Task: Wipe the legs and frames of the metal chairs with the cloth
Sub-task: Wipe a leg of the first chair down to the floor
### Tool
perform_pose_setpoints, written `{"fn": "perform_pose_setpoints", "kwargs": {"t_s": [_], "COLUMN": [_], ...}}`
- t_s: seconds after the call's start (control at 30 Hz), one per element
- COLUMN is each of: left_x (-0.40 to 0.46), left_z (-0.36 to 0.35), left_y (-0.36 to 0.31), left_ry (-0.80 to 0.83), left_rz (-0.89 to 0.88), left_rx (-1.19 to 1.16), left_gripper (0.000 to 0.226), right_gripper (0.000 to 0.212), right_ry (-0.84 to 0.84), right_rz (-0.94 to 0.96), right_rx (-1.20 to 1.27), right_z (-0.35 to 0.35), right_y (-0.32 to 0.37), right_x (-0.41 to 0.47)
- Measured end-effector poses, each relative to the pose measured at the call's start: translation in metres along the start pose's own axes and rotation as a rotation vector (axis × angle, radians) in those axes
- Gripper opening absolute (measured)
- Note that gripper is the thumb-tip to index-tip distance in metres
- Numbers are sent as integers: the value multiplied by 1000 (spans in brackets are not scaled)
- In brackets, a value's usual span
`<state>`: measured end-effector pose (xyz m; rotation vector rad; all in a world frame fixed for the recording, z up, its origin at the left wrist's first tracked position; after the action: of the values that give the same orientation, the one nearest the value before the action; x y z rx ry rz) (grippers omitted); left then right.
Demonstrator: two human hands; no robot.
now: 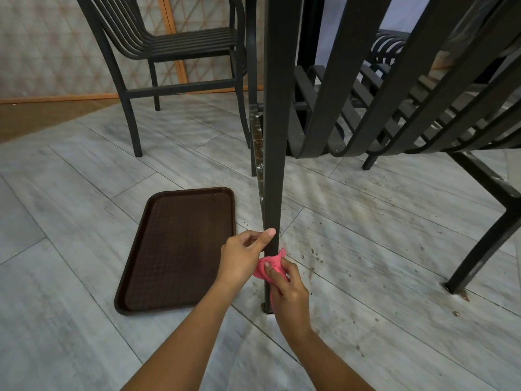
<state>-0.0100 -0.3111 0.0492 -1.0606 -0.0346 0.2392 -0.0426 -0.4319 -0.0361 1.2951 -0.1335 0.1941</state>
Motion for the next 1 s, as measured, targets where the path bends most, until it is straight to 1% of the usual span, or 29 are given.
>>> {"fn": "perform_pose_setpoints", "kwargs": {"t_s": [0.1,0.3,0.37,0.47,0.57,0.6,0.67,0.73,0.77,0.83,0.93,1.0], "left_x": [-1,-3,-3,-4,-5,-5,-6,-6,-5,-4,-4,-6], "left_z": [1,1,0,-1,-1,-1,-1,-2,-3,-4,-5,-6], "left_y": [-2,-4,-4,-5,-3,-2,-1,1,4,12,21,21], "left_ry": [9,17,21,32,40,45,51,46,43,55,96,101], "left_rz": [1,16,17,16,19,19,18,23,35,63,79,70], "left_rx": [4,4,-1,-3,-11,-16,-18,-10,-11,-19,-4,6], "left_gripper": [68,75,76,74,73,72,67,59,53,46,43,39], "right_gripper": [32,32,32,47,37,36,33,37,42,47,50,51], "right_ry": [23,31,29,-21,-48,-44,-44,-52,-59,-95,-167,-204], "right_rz": [-26,-83,-28,120,197,172,50,-69,-91,-73,-68,-107], "right_rx": [43,121,94,-19,-143,-144,-68,24,47,71,147,199], "right_z": [0,4,3,2,3,3,5,4,4,4,-2,-8], "right_y": [2,10,15,15,12,12,15,15,15,20,20,16], "right_x": [-1,0,-1,-3,-3,-3,-2,-1,-2,-4,-6,-5]}}
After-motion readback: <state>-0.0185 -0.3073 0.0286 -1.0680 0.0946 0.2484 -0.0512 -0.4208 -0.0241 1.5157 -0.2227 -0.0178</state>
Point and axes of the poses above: each hand's wrist, its own x-axis towards the middle knuckle, its own z-axis out of the back of the hand, y = z × x, the point moved 1 cm from there along x, towards the middle knuckle, and after that the axes turned 13 degrees about x, right-handed, at the moved point
